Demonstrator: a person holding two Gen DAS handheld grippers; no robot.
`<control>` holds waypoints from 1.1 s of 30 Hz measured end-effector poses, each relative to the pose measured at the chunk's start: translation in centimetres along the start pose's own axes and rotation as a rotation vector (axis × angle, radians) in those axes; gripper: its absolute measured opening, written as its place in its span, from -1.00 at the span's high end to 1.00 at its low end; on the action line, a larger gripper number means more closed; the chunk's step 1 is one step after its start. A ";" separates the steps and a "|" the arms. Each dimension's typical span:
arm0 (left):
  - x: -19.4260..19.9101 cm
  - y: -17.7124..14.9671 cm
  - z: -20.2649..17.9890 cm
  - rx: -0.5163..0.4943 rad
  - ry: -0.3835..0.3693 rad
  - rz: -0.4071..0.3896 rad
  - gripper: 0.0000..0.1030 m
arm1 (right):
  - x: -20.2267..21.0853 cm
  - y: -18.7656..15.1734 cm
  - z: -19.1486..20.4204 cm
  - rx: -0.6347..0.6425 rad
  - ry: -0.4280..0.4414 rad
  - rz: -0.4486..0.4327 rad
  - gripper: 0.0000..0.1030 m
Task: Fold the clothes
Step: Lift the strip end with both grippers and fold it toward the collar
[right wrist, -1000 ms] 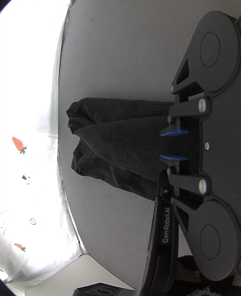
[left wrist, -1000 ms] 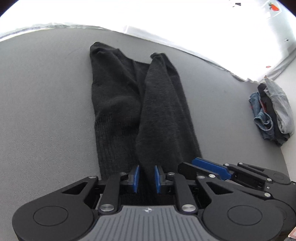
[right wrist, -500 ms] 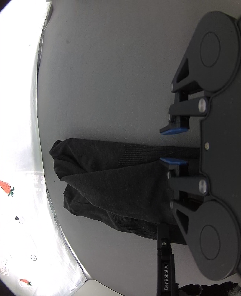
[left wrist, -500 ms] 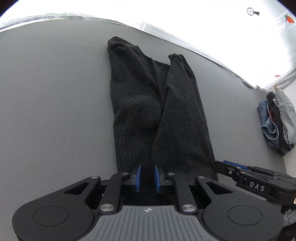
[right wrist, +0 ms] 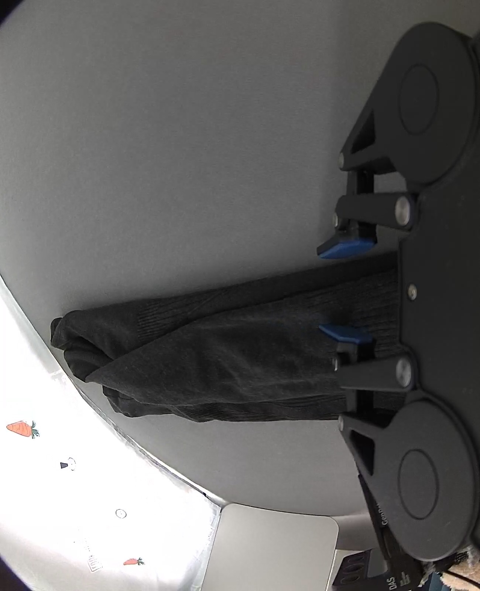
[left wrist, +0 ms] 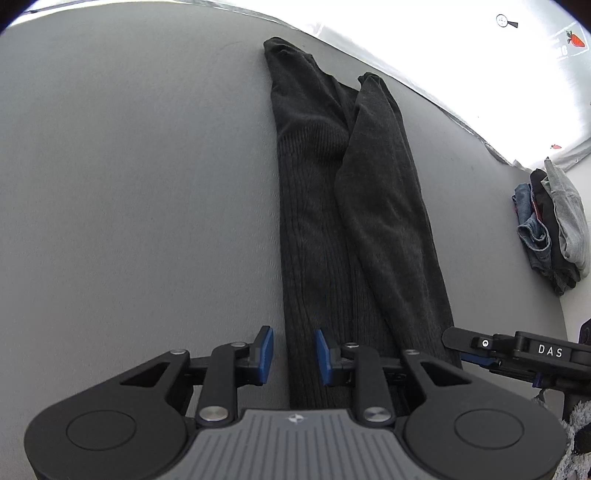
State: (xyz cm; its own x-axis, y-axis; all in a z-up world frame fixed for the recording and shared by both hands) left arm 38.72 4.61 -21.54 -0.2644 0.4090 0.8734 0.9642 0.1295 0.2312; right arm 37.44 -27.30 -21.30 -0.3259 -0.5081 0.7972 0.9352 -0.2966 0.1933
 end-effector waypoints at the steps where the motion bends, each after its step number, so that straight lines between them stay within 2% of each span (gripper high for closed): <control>1: 0.2 -0.5 0.0 0.011 -0.013 0.005 0.45 | 0.3 -0.6 -0.3 -0.006 0.013 0.008 0.21; 8: 0.8 -5.4 -0.4 0.060 -0.059 0.028 0.44 | 1.5 -4.1 -2.3 -0.043 0.109 0.078 0.20; 13: 1.2 -8.6 0.1 0.109 -0.129 0.044 0.44 | 2.0 -6.3 -4.2 -0.089 0.209 0.134 0.20; 18: 1.1 -10.5 1.6 0.210 -0.264 0.072 0.43 | 1.9 -8.0 -6.3 -0.196 0.343 0.179 0.18; 21: 0.5 -11.2 2.5 0.266 -0.355 0.149 0.41 | 1.4 -8.8 -6.7 -0.264 0.404 0.197 0.17; 24: 0.2 -12.0 3.0 0.288 -0.372 0.160 0.41 | 1.2 -9.4 -6.2 -0.247 0.416 0.203 0.17; 28: 0.1 -11.6 2.9 0.294 -0.377 0.160 0.38 | 0.9 -9.3 -5.8 -0.270 0.433 0.184 0.04; 31: -0.2 -11.5 2.7 0.306 -0.405 0.156 0.14 | 0.8 -9.3 -5.0 -0.248 0.422 0.178 0.01; 32: -0.4 -11.5 2.8 0.320 -0.420 0.156 0.03 | 0.8 -9.2 -4.7 -0.247 0.408 0.172 0.03; 33: -0.5 -11.4 2.9 0.331 -0.430 0.155 0.01 | 0.7 -9.2 -4.5 -0.255 0.393 0.167 0.11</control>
State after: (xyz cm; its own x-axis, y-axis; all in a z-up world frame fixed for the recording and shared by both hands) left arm 27.78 5.49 -25.86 -0.1710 0.7682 0.6169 0.9534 0.2870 -0.0932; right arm 27.97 -28.59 -25.07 -0.2484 -0.8174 0.5198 0.9314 -0.3490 -0.1037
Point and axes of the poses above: each gripper's, at about its wrist camera, not at the fingertips, and x roughly against the way its jaws point, z to its left, y to its top, the point moved 3 cm from there along -x, roughly the way its jaws point, and after that the axes turned 5 degrees about z, right-handed, at the moved point
